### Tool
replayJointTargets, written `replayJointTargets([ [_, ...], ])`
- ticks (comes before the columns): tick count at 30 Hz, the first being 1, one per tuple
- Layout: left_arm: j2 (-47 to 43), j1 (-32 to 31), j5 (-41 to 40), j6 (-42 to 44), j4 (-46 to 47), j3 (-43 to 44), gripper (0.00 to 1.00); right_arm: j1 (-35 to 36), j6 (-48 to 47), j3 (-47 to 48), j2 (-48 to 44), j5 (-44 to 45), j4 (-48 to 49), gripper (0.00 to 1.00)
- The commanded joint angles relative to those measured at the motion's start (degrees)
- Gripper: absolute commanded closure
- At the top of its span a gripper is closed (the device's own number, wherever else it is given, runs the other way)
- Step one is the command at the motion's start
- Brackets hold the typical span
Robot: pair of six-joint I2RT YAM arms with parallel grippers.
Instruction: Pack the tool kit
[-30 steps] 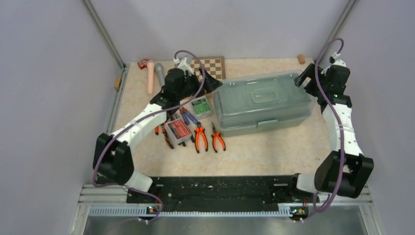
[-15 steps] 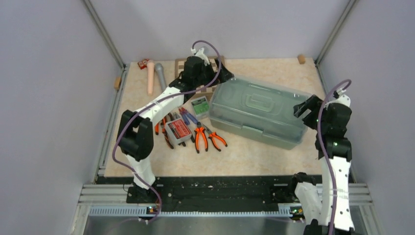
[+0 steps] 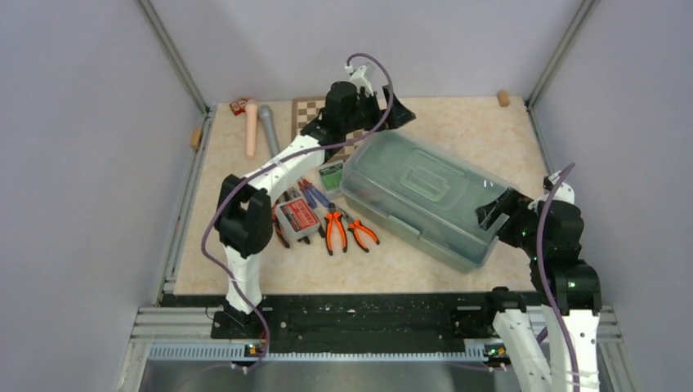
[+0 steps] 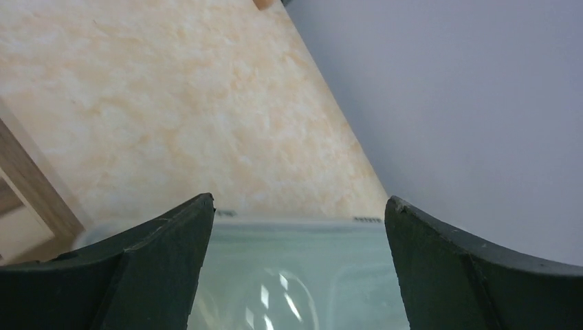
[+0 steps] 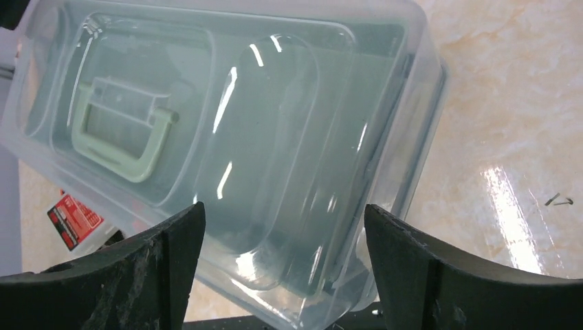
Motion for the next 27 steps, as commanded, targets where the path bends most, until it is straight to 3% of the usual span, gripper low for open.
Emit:
replayJointTargets([
  [1, -16.8, -4.4, -2.0, 2.5, -2.0, -7.0, 0.02, 3.1, -2.7, 8.1, 2.2, 5.6, -2.6, 0.15],
  [5, -30.5, -4.2, -16.2, 3.3, -3.6, -18.9, 0.01, 3.4, -7.2, 13.1, 9.1, 4.4, 4.0, 0.14],
  [9, -42.3, -4.2, -24.7, 0.8, -7.4, -30.4, 0.01, 3.4, -10.6, 17.1, 18.6, -3.7, 14.2, 0.13],
  [16, -52.4, -4.8, -21.2, -8.5, -5.3, -47.3, 0.01, 3.4, -16.7, 28.0, 42.0, -30.5, 22.8, 0.14],
  [23, -51.9, -5.0, -18.1, -13.3, 1.5, -52.3, 0.01, 3.5, -31.4, 38.2, 59.0, -38.0, 14.0, 0.23],
  [27, -49.0, -5.5, -16.4, -14.6, 3.8, -51.4, 0.01, 4.4, -36.2, 38.8, 62.1, -40.5, 10.7, 0.26],
])
